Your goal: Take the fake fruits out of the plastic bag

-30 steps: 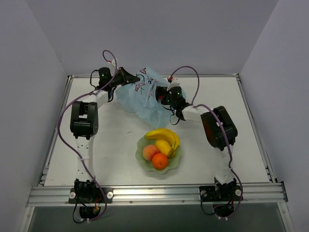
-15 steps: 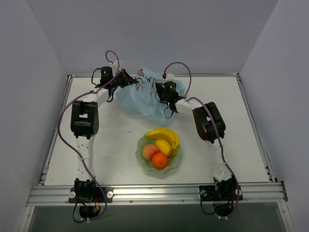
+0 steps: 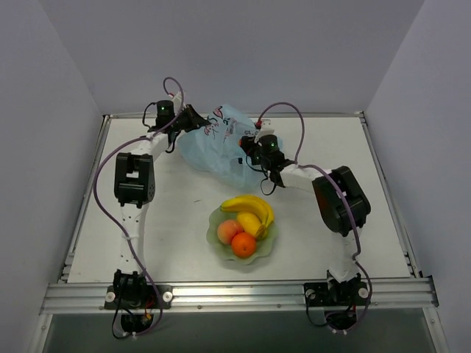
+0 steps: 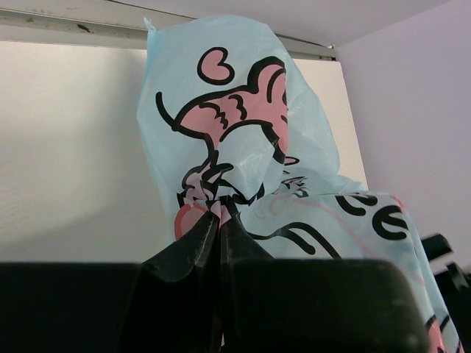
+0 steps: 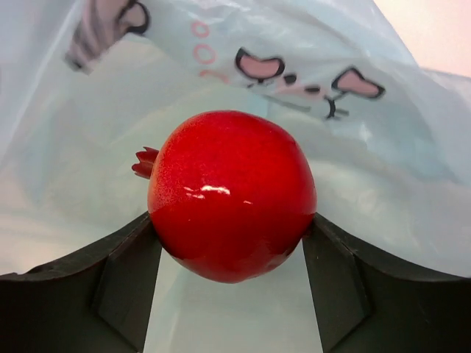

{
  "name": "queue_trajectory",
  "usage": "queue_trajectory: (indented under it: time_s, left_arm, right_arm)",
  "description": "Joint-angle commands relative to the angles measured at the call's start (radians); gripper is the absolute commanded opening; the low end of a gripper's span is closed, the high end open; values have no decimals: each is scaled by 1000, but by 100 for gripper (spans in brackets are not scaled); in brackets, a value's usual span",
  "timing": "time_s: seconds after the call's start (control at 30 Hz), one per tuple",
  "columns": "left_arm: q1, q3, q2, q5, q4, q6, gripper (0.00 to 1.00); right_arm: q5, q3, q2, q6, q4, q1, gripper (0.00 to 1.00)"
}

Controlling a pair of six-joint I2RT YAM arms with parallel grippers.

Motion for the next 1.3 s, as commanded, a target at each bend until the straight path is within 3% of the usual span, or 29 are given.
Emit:
queue_trajectory:
  time_s: [0.0, 0.13, 0.27, 0.37, 0.4, 0.47, 0.5, 0.67, 0.83, 1.03, 1.27]
  left_arm:
    - [14, 121, 20, -1, -33, 19, 2]
    - [8, 244, 84, 8, -123, 50, 2]
    - [2, 263, 75, -1, -99, 22, 3]
    - [-6, 242, 39, -10, -67, 1, 27]
    - [-9, 235, 26, -15, -64, -2, 50]
    - [-11, 208, -14, -30, -63, 5, 71]
    - [-11, 197, -30, -50, -68, 25, 94]
    - [-9, 151, -159, -185, -270, 175, 94]
    - [-28, 94, -354, -453, -428, 356, 94]
    - [-40, 1, -586, -689, -462, 398, 94]
    - [-142, -183, -871, -797, -508, 449, 94]
  right_arm:
    - [-39, -115, -157, 37, 125, 10, 34]
    - [19, -257, -286, 71, 177, 14, 34]
    - [147, -348, -447, 108, 179, 17, 33]
    - [201, -406, -550, 137, 176, 27, 33]
    - [213, -418, -573, 140, 171, 40, 33]
    - [248, -445, -643, 137, 158, 63, 33]
    - [259, -451, -665, 133, 136, 95, 33]
    - [351, -509, -798, 79, 46, 253, 34]
    - [378, -584, -939, 83, -72, 465, 36]
    - [566, -630, -955, 134, -243, 687, 37]
    - [639, -664, -929, 162, -283, 741, 38]
